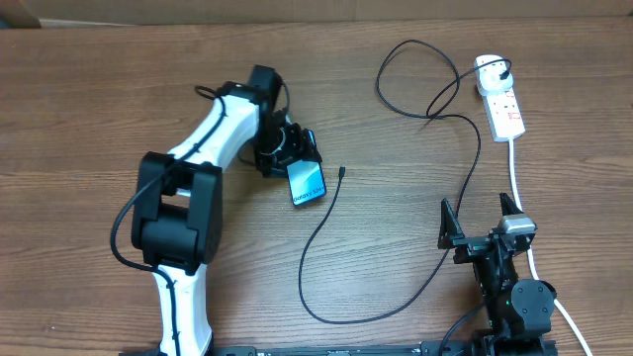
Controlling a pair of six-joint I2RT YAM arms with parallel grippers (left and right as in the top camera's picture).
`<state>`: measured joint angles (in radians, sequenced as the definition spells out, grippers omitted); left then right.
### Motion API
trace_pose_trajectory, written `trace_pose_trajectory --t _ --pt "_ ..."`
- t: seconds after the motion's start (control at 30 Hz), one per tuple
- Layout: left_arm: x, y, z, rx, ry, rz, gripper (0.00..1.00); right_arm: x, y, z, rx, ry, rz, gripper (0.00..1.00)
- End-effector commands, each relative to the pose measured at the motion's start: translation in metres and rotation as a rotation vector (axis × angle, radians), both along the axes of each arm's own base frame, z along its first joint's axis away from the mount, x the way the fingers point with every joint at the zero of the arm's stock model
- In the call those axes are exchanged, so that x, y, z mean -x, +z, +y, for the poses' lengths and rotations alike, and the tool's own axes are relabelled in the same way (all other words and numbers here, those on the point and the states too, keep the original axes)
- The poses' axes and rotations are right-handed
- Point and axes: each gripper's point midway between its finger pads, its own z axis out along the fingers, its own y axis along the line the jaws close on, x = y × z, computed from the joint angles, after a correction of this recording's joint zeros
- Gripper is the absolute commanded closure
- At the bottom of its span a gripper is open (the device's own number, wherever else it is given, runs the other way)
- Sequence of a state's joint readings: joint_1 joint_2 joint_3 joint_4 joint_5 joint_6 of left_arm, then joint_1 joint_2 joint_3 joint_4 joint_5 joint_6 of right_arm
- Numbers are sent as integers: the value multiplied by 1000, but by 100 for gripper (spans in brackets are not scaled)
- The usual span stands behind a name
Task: Plug charger to phone and switch on socket
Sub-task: 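Lift the phone upright with the left gripper toward the center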
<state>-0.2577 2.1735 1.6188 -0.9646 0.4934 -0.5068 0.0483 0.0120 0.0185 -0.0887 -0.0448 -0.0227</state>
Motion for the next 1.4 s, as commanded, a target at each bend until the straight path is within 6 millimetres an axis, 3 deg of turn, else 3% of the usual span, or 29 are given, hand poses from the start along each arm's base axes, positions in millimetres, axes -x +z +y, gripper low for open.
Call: trace_pose_trajectory --t 0.0,0.2,0.53,0.8,1.2,1.37 --pt "-8 17 -10 157 49 36 37 0 -1 2 1 8 -6 0" --pt "-11 29 -10 267 76 59 37 0 -1 2 1 8 -6 0" --pt "-13 59 -27 488 96 104 38 0 -1 2 1 8 -6 0" --pt "-14 71 -34 554 151 172 39 0 -1 2 1 8 -6 0" --pt "-27 112 -49 798 167 226 39 0 -1 2 0 10 -6 0" --pt "-30 127 -50 875 159 247 39 6 3 30 -143 169 6 0"
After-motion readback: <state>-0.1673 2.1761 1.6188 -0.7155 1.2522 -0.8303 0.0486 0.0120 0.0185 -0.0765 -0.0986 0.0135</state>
